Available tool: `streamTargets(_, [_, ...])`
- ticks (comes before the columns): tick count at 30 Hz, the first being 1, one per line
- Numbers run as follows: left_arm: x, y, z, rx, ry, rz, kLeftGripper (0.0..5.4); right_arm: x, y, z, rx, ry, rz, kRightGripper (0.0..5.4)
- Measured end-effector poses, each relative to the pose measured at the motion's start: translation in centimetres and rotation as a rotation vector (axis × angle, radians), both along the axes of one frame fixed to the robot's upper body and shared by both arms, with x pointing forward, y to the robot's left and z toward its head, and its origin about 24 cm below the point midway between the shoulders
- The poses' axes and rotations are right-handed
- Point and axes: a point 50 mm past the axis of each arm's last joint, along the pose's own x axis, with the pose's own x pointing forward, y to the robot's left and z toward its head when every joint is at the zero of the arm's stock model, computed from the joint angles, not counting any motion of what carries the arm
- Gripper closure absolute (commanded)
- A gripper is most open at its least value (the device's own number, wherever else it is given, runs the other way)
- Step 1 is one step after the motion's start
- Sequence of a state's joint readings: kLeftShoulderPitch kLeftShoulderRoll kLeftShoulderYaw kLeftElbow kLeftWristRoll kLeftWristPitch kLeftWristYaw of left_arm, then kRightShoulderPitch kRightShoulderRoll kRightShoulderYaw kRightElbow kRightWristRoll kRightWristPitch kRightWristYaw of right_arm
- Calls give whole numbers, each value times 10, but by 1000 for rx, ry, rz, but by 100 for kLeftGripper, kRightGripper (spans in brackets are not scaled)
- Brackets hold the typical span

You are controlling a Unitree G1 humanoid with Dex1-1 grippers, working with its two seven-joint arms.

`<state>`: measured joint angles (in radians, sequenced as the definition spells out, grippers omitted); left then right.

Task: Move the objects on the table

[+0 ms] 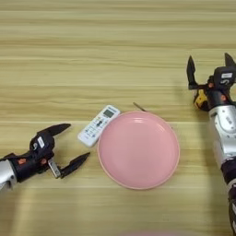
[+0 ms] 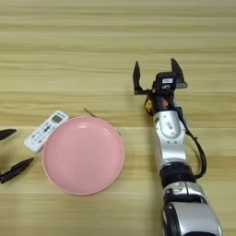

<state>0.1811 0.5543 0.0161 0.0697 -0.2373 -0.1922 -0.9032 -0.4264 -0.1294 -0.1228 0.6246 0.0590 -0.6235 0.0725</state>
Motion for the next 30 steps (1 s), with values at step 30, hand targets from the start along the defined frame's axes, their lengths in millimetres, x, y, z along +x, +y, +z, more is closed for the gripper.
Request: streamTargets(30, [17, -32, -24, -81, 190, 140, 88, -9, 1, 10, -5, -50, 7, 0])
